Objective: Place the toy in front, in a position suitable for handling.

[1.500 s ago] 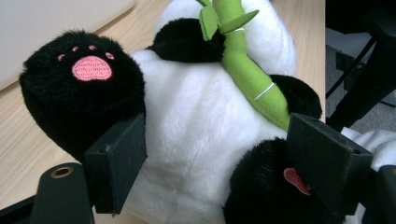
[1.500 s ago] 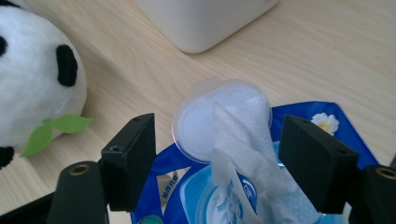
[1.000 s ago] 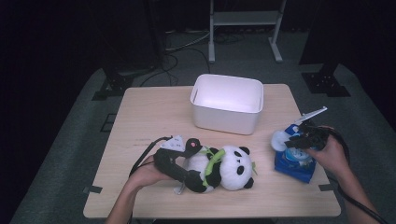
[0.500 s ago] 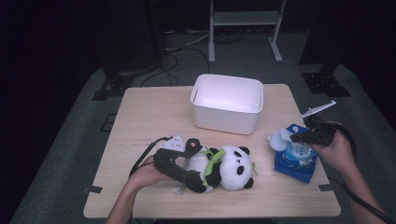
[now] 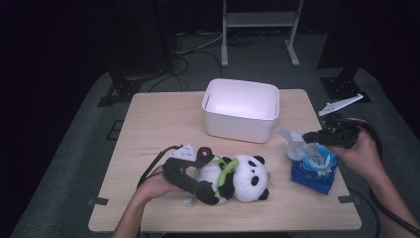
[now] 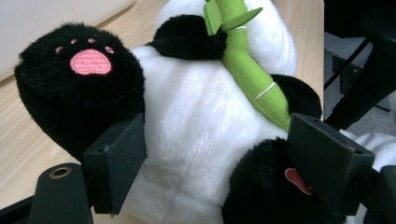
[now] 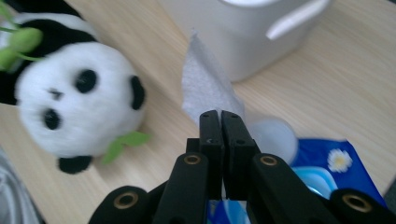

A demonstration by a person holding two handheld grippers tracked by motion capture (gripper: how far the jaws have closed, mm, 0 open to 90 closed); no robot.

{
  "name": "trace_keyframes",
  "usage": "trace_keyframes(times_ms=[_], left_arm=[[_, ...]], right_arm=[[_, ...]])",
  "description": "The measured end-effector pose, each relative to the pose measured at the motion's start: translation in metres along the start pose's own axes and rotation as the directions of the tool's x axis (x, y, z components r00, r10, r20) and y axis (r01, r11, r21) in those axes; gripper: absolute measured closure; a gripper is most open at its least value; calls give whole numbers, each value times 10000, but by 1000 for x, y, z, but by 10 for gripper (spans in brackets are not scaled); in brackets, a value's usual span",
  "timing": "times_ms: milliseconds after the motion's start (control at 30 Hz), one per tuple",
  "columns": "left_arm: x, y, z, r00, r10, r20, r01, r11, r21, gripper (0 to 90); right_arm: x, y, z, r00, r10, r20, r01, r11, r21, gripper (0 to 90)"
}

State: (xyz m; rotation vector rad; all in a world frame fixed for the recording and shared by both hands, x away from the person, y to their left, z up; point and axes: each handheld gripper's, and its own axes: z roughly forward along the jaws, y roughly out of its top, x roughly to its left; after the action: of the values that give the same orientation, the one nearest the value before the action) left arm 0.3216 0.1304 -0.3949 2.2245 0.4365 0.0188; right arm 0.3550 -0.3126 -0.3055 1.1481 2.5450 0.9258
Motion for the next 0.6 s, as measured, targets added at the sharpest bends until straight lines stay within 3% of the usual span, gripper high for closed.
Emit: trace_keyframes(times_ms=[67, 100, 133, 300, 400, 467, 600], left_arm=[[0, 0, 0, 10000, 30, -11, -30, 10000, -3, 191], [0, 0, 0, 10000, 30, -11, -30, 10000, -3, 191], [0, 0, 0, 10000, -3, -6, 3, 10000, 2, 191], [0, 0, 0, 10000, 1, -12, -1, 10000, 9, 191], [0, 0, 0, 10000, 13, -22, -12, 10000, 19, 191], [0, 0, 0, 10000, 4, -17, -4, 10000, 12, 191], [0, 0, 0, 10000, 10, -19, -10, 10000, 11, 191]], right_arm=[[14, 9, -1, 9992, -384, -51, 384, 9993, 23, 874], [14, 9, -1, 9992, -384, -51, 384, 9993, 23, 874], [30, 19, 1, 9961, -824, -308, 825, 9966, 28, 873], [66, 40, 9, 9817, -1636, -979, 1645, 9864, 11, 872], [88, 51, 18, 9668, -1994, -1598, 2014, 9795, -40, 871], [103, 58, 25, 9510, -2287, -2080, 2297, 9731, -195, 871], [125, 67, 35, 9252, -2740, -2624, 2744, 9610, -361, 871]])
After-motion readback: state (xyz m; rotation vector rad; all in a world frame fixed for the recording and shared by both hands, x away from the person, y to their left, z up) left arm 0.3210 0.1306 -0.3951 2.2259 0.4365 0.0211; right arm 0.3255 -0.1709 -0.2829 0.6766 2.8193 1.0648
